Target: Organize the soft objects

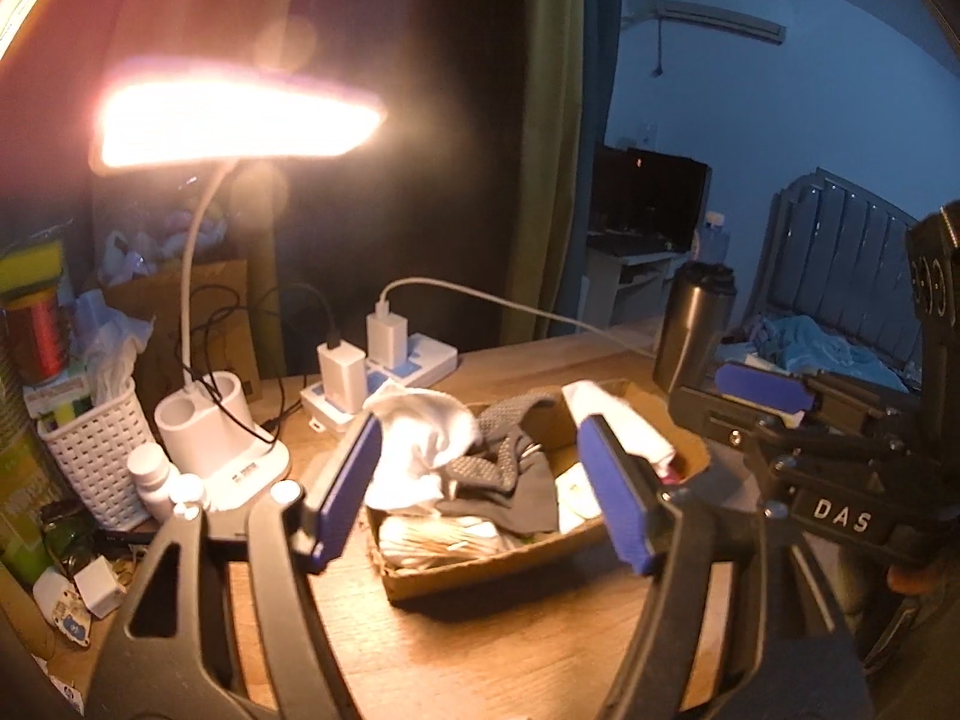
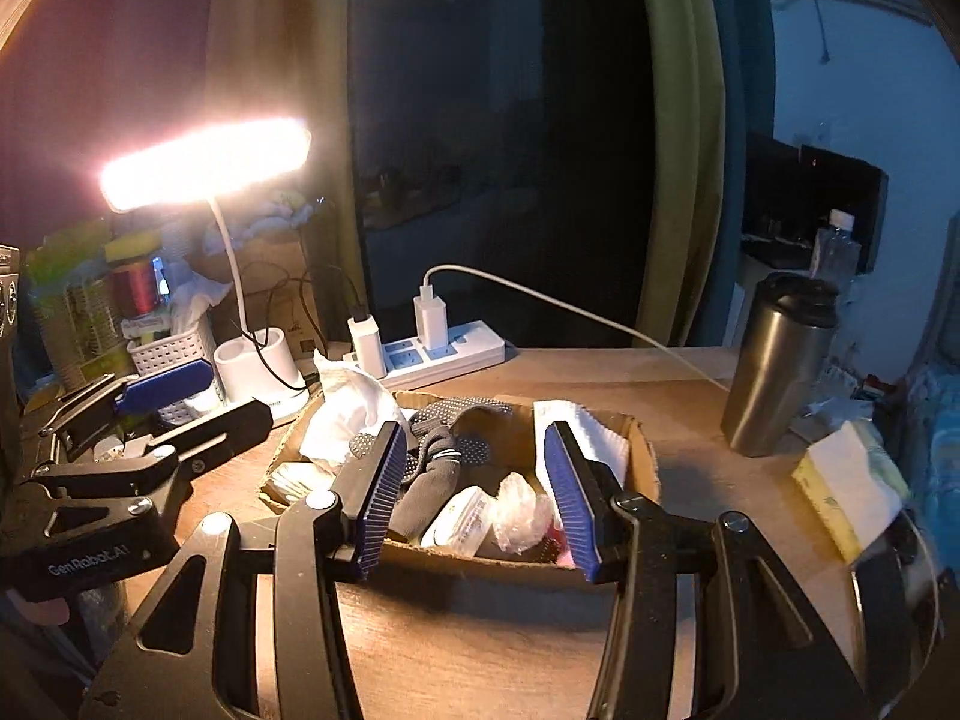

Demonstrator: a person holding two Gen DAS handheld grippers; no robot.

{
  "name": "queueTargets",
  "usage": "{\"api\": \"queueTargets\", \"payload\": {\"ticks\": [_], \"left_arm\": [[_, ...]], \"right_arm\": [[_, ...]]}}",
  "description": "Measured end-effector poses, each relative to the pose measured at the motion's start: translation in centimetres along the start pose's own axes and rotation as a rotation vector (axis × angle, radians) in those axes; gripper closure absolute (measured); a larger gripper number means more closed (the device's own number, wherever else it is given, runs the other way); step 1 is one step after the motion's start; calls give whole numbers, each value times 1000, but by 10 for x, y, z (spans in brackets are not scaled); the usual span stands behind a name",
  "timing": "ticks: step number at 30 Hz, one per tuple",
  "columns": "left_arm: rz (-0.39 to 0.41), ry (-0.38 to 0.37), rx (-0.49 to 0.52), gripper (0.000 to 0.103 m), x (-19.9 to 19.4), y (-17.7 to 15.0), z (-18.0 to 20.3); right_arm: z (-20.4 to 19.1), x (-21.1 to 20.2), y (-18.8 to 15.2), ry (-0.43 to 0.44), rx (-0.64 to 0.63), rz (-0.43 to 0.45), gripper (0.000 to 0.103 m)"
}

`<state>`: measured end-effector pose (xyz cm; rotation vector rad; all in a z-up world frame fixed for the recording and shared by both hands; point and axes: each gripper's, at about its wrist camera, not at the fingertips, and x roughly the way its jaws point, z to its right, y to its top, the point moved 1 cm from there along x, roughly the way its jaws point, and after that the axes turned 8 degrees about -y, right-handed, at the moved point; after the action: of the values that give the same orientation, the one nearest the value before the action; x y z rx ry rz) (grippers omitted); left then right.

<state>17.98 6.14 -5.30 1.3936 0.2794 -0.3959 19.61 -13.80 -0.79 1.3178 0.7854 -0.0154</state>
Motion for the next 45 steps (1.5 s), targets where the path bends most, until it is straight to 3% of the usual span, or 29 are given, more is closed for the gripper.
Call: {"api": "queueTargets", "payload": {"ticks": [21,24,26,29,38,45], "left_arm": [[82,-48,49,31,-64,8,47],[91,-48,54,31,-73,8,55],[106,-48,54,28,-82,9,61],[123,-46,45,14,-94,8,67],[156,-35,65,9,-127,8,85],[181,-6,60,9,-145,15,89]], "right_arm": [[14,-85,-4,-65,6,102,52],[17,-99,-5,-75,12,116,47],[18,-107,-7,-80,16,126,42],[21,-121,-11,-91,21,142,41],[23,-163,-20,-130,27,191,30],[28,-185,-22,-151,47,205,29]]}}
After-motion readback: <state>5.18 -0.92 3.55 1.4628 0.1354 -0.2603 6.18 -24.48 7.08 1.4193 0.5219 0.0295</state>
